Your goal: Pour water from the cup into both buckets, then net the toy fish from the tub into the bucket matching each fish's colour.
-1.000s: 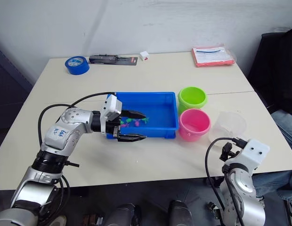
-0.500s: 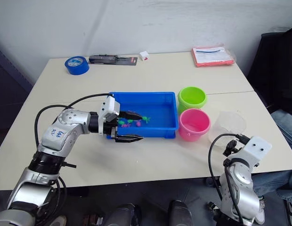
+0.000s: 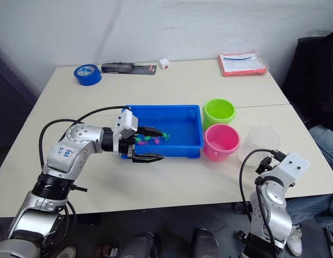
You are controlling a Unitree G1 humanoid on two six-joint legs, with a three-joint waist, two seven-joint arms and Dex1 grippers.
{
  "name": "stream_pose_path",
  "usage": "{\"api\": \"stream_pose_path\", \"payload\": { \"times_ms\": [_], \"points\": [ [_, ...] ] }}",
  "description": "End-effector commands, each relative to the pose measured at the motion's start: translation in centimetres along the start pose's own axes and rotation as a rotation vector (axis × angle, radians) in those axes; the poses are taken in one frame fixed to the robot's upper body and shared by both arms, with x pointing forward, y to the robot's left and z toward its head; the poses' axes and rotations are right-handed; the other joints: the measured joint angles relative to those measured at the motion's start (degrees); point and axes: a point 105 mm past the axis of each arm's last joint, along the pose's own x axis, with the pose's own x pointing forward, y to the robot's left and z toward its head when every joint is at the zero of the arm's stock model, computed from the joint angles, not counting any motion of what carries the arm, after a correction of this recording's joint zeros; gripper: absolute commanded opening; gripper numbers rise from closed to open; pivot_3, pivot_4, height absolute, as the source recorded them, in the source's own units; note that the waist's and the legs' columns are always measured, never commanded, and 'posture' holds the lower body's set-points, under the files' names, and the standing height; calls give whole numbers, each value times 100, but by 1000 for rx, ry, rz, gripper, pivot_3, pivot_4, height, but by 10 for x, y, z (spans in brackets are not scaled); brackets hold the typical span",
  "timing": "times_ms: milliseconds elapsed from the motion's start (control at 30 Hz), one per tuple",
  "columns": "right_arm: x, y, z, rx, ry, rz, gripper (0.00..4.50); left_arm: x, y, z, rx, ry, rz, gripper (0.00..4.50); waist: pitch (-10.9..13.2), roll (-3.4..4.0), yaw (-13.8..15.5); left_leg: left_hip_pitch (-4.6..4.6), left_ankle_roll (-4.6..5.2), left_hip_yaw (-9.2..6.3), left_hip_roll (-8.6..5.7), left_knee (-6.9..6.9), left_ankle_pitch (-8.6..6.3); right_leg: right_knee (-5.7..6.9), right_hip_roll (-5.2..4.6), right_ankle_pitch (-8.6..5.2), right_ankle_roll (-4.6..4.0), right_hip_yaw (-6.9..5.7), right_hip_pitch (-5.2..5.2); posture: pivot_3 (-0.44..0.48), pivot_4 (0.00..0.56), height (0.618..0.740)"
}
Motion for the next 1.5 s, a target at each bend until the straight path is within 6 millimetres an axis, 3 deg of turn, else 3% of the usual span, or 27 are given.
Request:
{"api": "stream_pose_path", "payload": {
  "times_ms": [33, 567, 667, 867, 900, 1167, 1500],
  "points": [
    [3, -4, 17, -2, -79, -19, 4500, 1, 1, 14, 51, -18, 2, 4471, 0, 1, 1, 0, 0, 0, 0, 0, 0, 0, 0, 0, 0, 0, 0, 0, 150, 737],
    [9, -3, 17, 49, -96, -46, 4500, -3, 2, 17, 56, -12, 22, 4471, 1, 2, -2, 2, 0, 2, -1, 1, 1, 3, -1, 0, 0, 1, 0, 0, 150, 737],
    [9, -2, 16, 42, -98, -44, 3806, -3, 2, 17, 55, -10, 26, 4500, 1, 2, -1, 2, 0, 2, -1, 1, 1, 3, -1, 0, 0, 1, 0, 0, 150, 737],
    [8, 2, 18, 39, -106, -32, 785, -3, 2, 17, 53, -9, 29, 4500, 1, 1, -3, 2, -1, 1, -1, 1, 1, 4, -1, 0, 0, 1, 0, 0, 150, 737],
    [8, 2, 19, 39, -108, -30, 605, -3, 2, 17, 52, -10, 29, 4500, -1, -2, 0, 4, -1, 2, -1, 2, 1, 5, -1, 0, 0, 2, 2, 0, 150, 737],
    [6, 3, 22, 34, -119, -16, 608, -4, 4, 12, 40, -8, 35, 4500, -3, -5, 6, 5, 0, 1, -3, 3, 1, 12, -5, -1, -2, 3, 2, 0, 150, 737],
    [-1, 15, 60, -111, -210, 245, 608, -20, 18, 13, 7, -38, 62, 4500, 4, 2, 9, 4, 4, 2, -4, 2, 0, 11, -5, -1, -2, 3, 0, 0, 150, 737]
  ]
}}
